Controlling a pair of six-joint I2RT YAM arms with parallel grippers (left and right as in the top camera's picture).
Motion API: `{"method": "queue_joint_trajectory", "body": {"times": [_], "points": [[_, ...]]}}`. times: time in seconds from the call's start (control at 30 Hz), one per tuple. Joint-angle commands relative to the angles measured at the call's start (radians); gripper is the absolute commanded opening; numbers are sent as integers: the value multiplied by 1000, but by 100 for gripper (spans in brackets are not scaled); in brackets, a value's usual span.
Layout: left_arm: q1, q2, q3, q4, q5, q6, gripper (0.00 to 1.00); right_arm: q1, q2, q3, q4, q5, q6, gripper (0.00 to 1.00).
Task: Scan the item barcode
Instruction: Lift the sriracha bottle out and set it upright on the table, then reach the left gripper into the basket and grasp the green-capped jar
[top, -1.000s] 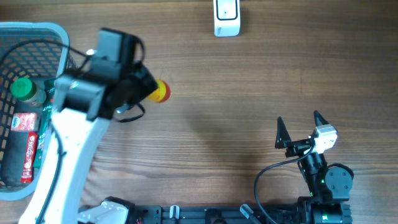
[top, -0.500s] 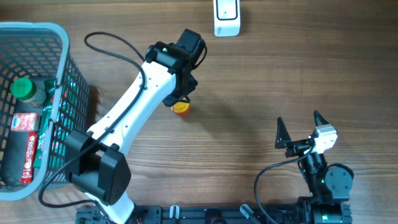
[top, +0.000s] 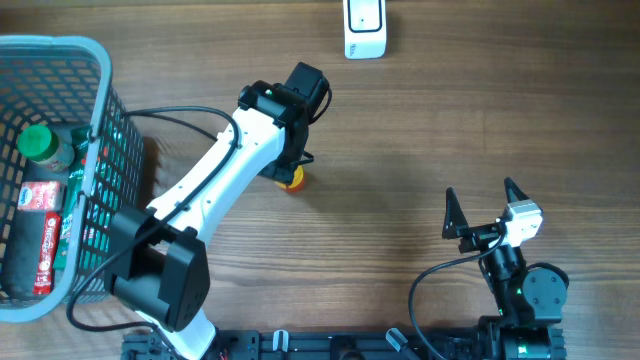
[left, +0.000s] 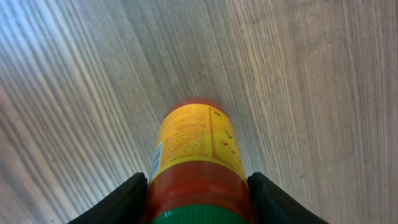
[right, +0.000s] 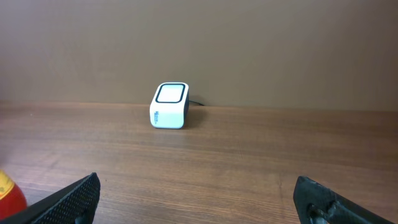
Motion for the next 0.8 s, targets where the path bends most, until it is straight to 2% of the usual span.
{"method": "queue_joint_trajectory", "body": {"times": [0.0,0.03,0.2,0.3,0.43,0.57,0.67,0.77], "points": [[-5,8,-23,14,48,-50,90,5,-5,-1,6,6,14,100],[-5,6,-23,16,62,-49,98,5,-5,-1,6,6,13,100],[-5,-72,-3,13,64,-5,100,5,-5,-1,6,6,14,100],[-4,-180,55,7,-28,136,100,5,-5,-1,6,6,14,100],[-3,-335,142,11,-269,427,100,5,-5,-1,6,6,13,100],[21,-474,151,105,-449,622,100,5,-5,-1,6,6,14,100],[115,-574,151,231,-509,787,100,5,-5,-1,6,6,14,100],[277,-628,151,346,-508,903,100,5,-5,-1,6,6,14,100]]}}
